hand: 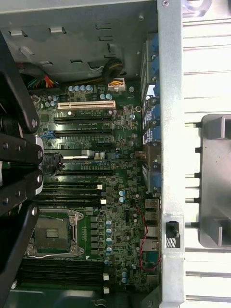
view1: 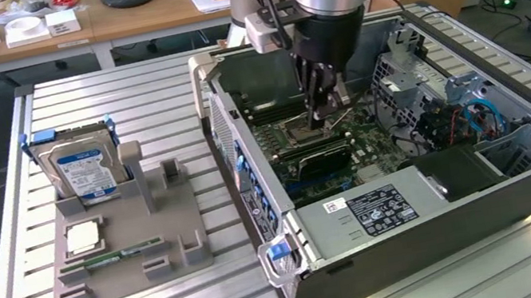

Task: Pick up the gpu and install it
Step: 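Press down on the gpu until it lock into place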

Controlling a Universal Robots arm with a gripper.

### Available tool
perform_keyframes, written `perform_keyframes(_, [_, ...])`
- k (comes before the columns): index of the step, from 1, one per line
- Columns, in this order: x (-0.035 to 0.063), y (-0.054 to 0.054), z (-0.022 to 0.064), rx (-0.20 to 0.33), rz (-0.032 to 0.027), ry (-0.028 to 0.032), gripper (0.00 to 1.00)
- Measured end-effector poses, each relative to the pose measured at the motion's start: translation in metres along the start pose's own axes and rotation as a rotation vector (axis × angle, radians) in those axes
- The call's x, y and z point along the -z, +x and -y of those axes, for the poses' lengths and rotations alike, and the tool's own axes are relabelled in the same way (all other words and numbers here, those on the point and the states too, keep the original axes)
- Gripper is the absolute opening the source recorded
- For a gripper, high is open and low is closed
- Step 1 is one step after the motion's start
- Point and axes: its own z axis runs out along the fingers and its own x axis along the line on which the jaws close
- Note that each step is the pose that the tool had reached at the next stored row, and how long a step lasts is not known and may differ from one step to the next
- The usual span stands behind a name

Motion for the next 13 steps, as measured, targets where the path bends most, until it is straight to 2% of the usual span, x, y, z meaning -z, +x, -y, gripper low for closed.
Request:
perform_keyframes(5, [-0.0017,0.0,0.0028,0.0,0.0001,0.0001,0.11])
perform_keyframes(13, [-0.0143,0.0,0.0032,0.0,0.0,0.0,0.11])
